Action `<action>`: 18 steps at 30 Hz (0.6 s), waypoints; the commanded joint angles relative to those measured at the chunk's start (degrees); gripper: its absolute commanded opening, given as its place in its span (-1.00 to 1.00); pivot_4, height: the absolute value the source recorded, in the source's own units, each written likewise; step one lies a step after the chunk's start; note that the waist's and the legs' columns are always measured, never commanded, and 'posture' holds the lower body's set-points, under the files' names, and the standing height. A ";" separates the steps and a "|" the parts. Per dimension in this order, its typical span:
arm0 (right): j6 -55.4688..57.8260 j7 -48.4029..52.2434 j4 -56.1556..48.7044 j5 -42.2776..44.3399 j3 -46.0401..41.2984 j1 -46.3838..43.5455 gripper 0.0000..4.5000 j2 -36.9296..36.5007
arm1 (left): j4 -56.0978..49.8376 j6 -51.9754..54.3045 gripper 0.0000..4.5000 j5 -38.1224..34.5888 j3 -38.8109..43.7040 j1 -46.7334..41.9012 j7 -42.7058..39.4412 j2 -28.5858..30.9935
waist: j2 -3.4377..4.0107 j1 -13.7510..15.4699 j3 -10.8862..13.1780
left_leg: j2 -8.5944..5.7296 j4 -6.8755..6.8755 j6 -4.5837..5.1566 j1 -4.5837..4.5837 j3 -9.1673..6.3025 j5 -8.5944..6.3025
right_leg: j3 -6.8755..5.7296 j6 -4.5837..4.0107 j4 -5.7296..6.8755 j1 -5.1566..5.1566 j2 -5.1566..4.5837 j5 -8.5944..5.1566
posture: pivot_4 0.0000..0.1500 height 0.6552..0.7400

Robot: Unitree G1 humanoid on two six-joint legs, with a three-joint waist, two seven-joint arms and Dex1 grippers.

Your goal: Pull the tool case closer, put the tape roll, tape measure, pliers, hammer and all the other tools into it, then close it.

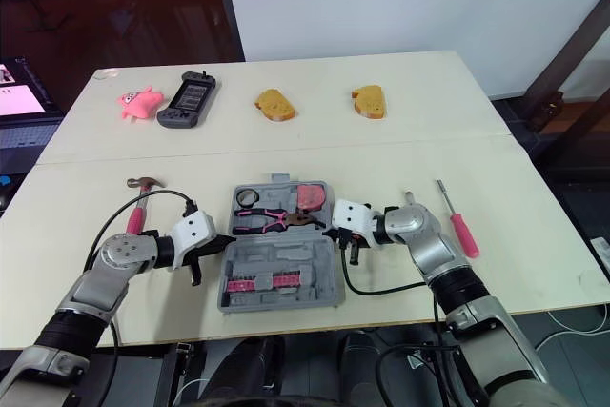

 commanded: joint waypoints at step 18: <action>3.45 1.22 -4.20 7.93 -8.32 5.17 -1.00 -5.13 | 1.19 -0.46 -0.88 -6.60 9.67 1.96 1.03 6.69 | 0.05 0.52 0.03 | -0.01 -0.01 0.00 -0.08 -0.01 0.00 | 0.00 0.00 -0.02 -0.06 -0.07 0.00 | 1.00 1.00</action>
